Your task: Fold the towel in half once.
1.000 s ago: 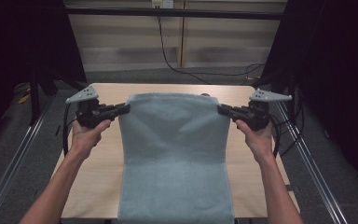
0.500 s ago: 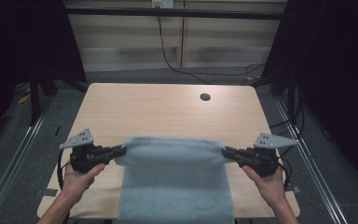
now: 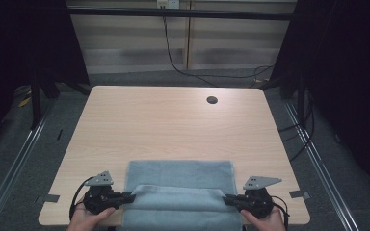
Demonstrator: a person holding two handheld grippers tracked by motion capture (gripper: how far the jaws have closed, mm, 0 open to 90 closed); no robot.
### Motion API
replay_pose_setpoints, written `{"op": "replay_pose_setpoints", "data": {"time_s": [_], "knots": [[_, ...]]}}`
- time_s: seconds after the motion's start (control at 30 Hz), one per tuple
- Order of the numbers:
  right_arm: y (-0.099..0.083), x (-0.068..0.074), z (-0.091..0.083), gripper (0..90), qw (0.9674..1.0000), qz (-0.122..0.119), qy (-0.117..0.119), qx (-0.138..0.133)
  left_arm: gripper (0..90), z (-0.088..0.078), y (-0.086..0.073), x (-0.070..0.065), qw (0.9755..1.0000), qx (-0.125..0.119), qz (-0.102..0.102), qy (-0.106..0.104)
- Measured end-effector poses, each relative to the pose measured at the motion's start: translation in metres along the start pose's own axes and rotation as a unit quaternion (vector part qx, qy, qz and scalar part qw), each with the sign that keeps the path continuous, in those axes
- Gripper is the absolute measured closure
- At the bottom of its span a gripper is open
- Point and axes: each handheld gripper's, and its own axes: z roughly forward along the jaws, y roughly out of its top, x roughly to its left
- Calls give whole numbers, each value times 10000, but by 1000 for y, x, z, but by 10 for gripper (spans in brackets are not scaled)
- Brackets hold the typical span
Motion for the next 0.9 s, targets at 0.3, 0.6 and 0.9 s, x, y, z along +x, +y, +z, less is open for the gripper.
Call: {"op": "replay_pose_setpoints", "data": {"time_s": [0.3,0.6,0.9], "knots": [[17,-29,19,864,9995,248,-130,147,851,18,18,32,9999,-149,-5,76],[59,-66,51,866,9991,236,-329,84,851,36,63,74,9947,-115,306,971],[95,-101,78,870,9973,339,-656,-59,851,52,91,103,9884,-217,316,1470]]}}
